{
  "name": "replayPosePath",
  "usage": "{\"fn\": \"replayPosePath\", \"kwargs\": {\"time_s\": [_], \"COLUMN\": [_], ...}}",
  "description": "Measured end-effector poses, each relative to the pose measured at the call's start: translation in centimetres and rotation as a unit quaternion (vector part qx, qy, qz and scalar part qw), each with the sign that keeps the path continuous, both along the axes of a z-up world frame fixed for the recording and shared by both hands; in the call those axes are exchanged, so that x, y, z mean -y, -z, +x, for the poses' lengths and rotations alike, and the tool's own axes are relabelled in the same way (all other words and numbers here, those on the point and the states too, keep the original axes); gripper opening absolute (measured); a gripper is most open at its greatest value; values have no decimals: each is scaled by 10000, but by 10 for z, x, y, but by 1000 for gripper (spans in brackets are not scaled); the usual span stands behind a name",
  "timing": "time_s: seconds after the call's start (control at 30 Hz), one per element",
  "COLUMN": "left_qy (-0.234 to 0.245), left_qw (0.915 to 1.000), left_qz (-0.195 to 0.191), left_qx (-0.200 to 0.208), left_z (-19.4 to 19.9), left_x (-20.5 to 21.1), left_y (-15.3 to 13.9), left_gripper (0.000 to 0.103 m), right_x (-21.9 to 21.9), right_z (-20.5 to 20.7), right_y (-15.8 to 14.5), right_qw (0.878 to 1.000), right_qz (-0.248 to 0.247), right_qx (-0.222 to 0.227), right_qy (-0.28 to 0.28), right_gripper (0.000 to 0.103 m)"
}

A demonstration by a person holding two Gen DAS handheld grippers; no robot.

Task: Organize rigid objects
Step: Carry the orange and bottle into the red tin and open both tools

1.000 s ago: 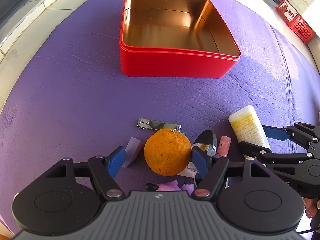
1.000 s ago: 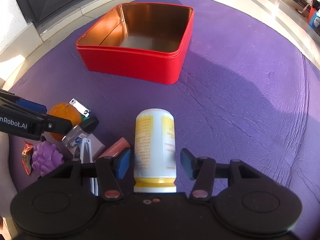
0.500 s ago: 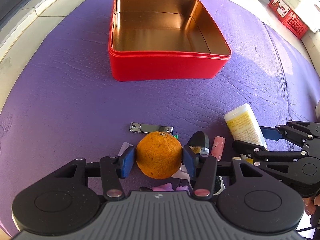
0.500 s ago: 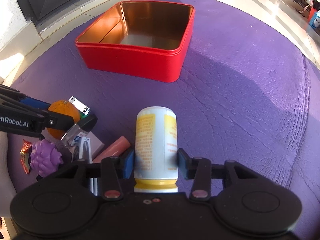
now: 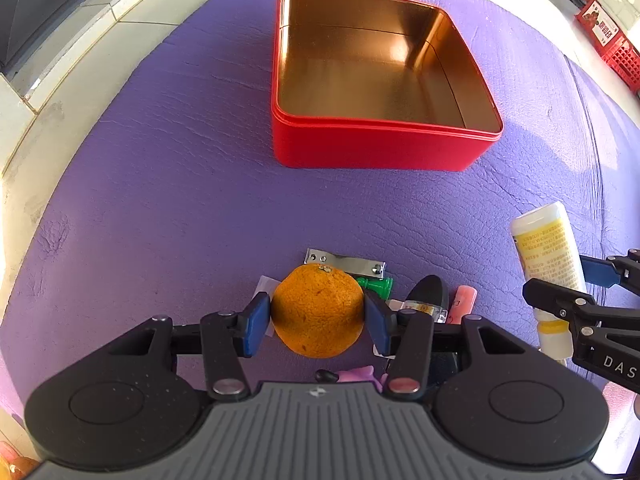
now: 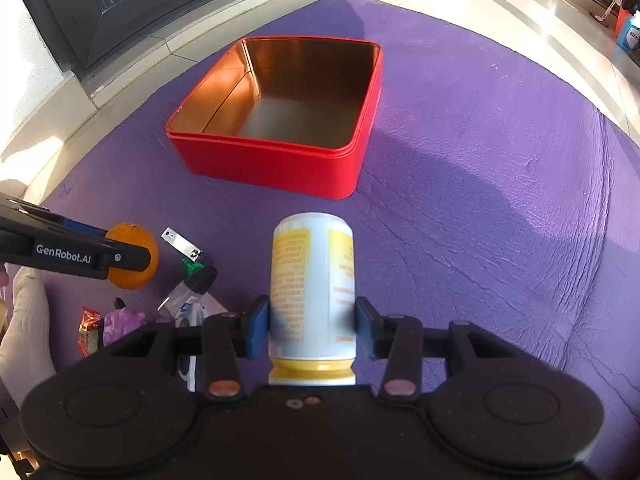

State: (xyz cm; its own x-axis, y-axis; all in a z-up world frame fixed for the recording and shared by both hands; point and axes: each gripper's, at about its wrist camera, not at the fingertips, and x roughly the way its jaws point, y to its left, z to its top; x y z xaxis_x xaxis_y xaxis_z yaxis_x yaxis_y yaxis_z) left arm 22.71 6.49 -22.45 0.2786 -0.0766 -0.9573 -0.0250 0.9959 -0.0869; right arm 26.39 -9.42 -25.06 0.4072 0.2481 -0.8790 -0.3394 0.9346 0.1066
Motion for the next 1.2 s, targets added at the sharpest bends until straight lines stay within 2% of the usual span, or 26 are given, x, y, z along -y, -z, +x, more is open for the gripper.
{"fn": "replayPosePath", "kwargs": {"time_s": [0.33, 0.57, 0.77, 0.97, 1.2], "left_qy": [-71, -211, -440, -670, -507], "left_qw": [9994, 9966, 9909, 9876, 9938], "left_qz": [-122, -133, -264, -474, -357], "left_qx": [326, 790, 1241, 1340, 922], "left_z": [19, 51, 85, 127, 145], "left_x": [-1, -5, -13, -10, 5], "left_y": [-41, -77, -101, -86, -38], "left_gripper": [50, 50, 50, 50, 50], "right_x": [-8, -18, -32, -50, -64], "right_z": [35, 72, 106, 137, 155], "right_y": [-50, -76, -86, -67, -20], "right_qw": [9993, 9967, 9946, 9954, 9985], "right_qz": [116, 167, 248, 125, -14], "right_qx": [333, 776, 973, 916, 389], "right_qy": [-109, -196, -259, -261, -396], "right_gripper": [44, 44, 44, 44, 43]}}
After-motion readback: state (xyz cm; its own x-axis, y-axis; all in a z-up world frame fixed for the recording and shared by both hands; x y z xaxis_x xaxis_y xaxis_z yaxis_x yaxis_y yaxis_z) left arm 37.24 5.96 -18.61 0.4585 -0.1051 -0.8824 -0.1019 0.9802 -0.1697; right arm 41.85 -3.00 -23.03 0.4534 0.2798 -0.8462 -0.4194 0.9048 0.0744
